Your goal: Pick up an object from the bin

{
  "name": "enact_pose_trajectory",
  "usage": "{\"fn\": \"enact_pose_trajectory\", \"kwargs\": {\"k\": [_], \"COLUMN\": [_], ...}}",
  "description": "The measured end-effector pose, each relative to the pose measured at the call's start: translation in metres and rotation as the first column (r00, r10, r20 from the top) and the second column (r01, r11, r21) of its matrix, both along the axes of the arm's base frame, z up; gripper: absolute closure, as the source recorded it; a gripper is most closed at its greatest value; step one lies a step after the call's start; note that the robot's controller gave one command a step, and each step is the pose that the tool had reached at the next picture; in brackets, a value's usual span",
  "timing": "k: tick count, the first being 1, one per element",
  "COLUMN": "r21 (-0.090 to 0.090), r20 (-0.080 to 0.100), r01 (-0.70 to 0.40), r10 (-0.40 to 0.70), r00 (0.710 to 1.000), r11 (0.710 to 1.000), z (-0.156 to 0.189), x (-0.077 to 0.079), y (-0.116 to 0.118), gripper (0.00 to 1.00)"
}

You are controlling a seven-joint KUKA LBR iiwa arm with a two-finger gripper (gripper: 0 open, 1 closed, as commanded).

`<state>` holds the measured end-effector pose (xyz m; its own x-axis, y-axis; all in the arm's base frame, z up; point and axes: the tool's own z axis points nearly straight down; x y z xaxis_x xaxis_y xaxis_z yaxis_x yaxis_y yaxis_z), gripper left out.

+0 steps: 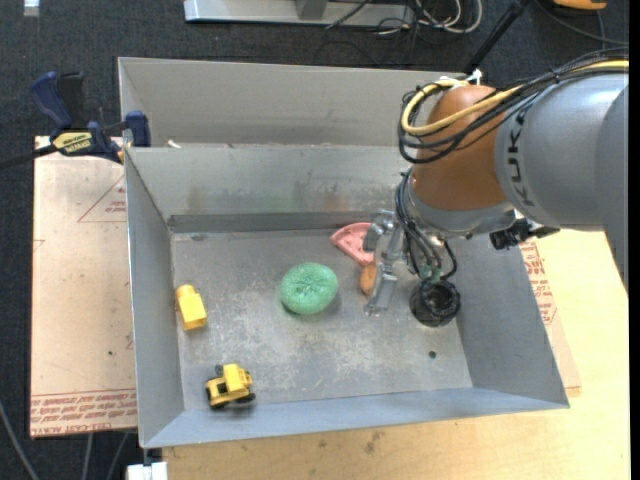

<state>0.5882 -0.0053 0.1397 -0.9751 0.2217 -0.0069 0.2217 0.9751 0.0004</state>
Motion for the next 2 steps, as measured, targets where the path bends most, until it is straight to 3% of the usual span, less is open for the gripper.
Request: {"fn": "enact_pose_trajectory", "kwargs": {"k": [1,2], "r21": [0.004,0.001], "r20": [-0.007,0.000], "r01": [0.010,0.007], "r10": [-0.010,-0.007], "r00": [1.000,1.000], "r11": [1.000,1.000], "z": [-0.011,-0.038], "x": [0.002,0.017], "y": [0.035,0.056], "gripper": [0.00,0.00]}}
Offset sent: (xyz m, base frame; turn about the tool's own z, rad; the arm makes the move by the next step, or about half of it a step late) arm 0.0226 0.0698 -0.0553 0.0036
